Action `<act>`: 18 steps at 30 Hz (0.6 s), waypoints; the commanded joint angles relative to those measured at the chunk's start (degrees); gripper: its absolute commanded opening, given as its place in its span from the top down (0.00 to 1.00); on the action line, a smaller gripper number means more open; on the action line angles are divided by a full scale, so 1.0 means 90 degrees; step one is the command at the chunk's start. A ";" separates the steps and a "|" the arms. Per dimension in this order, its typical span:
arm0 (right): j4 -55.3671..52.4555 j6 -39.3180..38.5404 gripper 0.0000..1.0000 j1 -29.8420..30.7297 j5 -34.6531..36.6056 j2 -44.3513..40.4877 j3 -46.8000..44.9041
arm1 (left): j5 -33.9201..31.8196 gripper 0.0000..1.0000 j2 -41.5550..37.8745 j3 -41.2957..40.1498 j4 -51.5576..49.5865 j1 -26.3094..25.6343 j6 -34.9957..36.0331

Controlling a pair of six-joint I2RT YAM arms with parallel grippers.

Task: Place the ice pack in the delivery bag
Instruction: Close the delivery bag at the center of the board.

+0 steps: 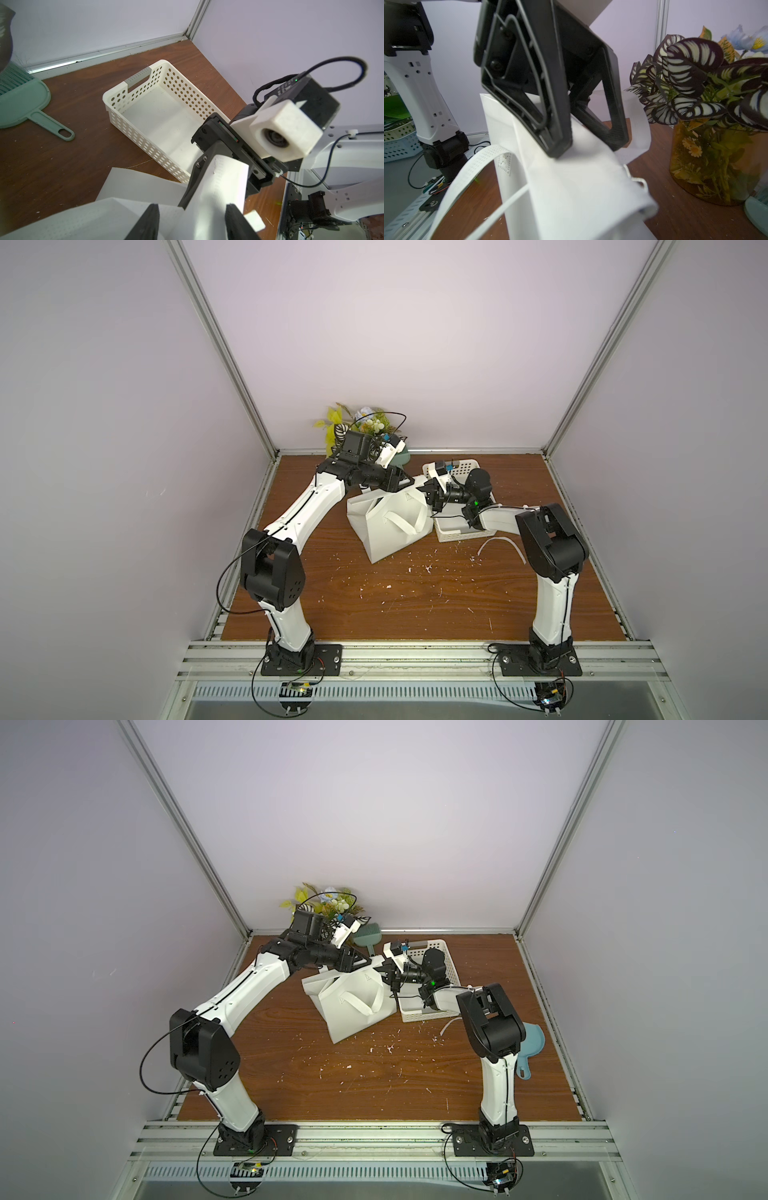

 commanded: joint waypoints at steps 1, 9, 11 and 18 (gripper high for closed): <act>-0.0052 -0.0049 1.00 0.0016 -0.0033 -0.0298 0.0167 | -0.0148 0.51 -0.0013 -0.0047 -0.0196 -0.0104 0.0294; 0.0066 0.0062 1.00 0.0015 -0.0092 -0.0266 0.0177 | -0.0553 0.58 -0.0013 -0.0113 -0.0211 -0.0130 0.0382; 0.0066 0.0063 1.00 0.0014 -0.0104 -0.0268 0.0177 | -0.0666 0.59 0.0016 -0.0096 -0.0210 -0.0143 0.0393; 0.0056 0.0053 1.00 0.0016 -0.0142 -0.0258 0.0173 | -0.0875 0.59 0.0112 0.0171 -0.0204 -0.0143 0.0294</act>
